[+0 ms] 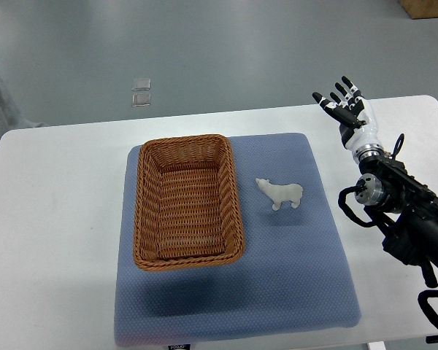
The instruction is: Place white bear in brown basket with right hand
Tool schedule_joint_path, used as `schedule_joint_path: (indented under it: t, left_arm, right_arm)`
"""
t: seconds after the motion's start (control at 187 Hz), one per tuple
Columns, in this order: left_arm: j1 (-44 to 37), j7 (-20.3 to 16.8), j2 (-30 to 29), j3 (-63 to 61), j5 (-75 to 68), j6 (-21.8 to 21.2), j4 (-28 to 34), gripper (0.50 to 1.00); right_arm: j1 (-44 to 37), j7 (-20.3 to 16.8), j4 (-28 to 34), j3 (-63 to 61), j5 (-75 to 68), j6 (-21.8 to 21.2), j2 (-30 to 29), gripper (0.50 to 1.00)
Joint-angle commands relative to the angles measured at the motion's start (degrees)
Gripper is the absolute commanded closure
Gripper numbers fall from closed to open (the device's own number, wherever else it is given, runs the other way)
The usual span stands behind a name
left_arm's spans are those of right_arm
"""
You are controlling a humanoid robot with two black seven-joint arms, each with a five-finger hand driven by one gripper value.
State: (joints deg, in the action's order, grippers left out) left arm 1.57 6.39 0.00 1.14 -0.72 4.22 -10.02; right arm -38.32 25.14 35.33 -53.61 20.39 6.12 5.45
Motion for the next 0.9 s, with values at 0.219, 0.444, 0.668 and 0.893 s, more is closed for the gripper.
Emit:
schedule_joint_path:
  t: [0.219, 0.444, 0.668, 0.893]
  left_arm:
    - [-0.2, 0.0, 0.0, 0.0, 0.0, -0.3, 0.0, 0.500]
    - [0.0, 0.0, 0.0, 0.0, 0.0, -0.3, 0.0, 0.500]
    - [-0.1, 0.0, 0.0, 0.1, 0.0, -0.3, 0.0, 0.500]
    - [-0.1, 0.0, 0.0, 0.1, 0.0, -0.3, 0.0, 0.500]
  right_arm:
    - [0.0, 0.0, 0.0, 0.0, 0.0, 0.0, 0.0, 0.576]
    - [0.0, 0.1, 0.0, 0.0, 0.0, -0.1, 0.0, 0.576]
    - [0.1, 0.2, 0.0, 0.0, 0.0, -0.1, 0.1, 0.576]
    - [0.0, 0.2, 0.0, 0.0, 0.0, -0.1, 0.3, 0.576]
